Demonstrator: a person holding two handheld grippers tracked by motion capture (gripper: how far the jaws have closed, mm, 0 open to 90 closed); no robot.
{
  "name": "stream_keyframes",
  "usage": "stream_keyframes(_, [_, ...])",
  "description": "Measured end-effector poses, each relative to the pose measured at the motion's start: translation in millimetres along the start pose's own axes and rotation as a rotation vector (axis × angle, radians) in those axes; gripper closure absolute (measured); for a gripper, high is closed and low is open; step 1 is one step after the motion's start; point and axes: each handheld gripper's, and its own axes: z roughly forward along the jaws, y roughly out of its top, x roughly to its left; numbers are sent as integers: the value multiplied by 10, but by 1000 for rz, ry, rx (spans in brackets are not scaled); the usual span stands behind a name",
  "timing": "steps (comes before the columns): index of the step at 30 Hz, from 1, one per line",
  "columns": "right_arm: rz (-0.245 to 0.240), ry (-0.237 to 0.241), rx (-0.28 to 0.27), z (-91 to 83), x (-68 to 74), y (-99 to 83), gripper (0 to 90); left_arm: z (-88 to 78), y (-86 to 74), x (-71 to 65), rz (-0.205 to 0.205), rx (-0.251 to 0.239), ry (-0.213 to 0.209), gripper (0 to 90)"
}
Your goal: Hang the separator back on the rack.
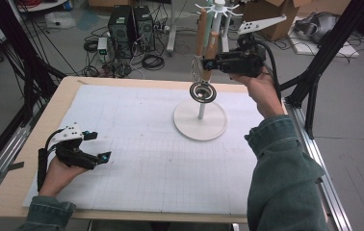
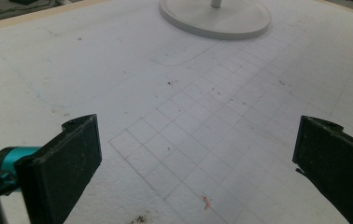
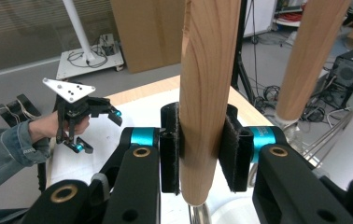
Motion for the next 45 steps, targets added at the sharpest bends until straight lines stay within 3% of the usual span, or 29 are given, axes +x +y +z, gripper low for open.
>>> stream_keyframes(9, [-1, -26, -8, -29, -32, 190, 721, -14, 11, -2, 4, 2, 6, 17])
stream_keyframes(19, [19, -52, 18, -5, -101, 348, 721, -60, 10, 24, -2, -7, 8, 17])
stream_keyframes(35, [77, -61, 4, 18, -239, 286, 719, -64, 23, 10, 1, -16, 3, 17])
stream_keyframes(45, [95, -91, -20, 26, -269, 217, 705, -66, 24, 11, 2, -14, 1, 17])
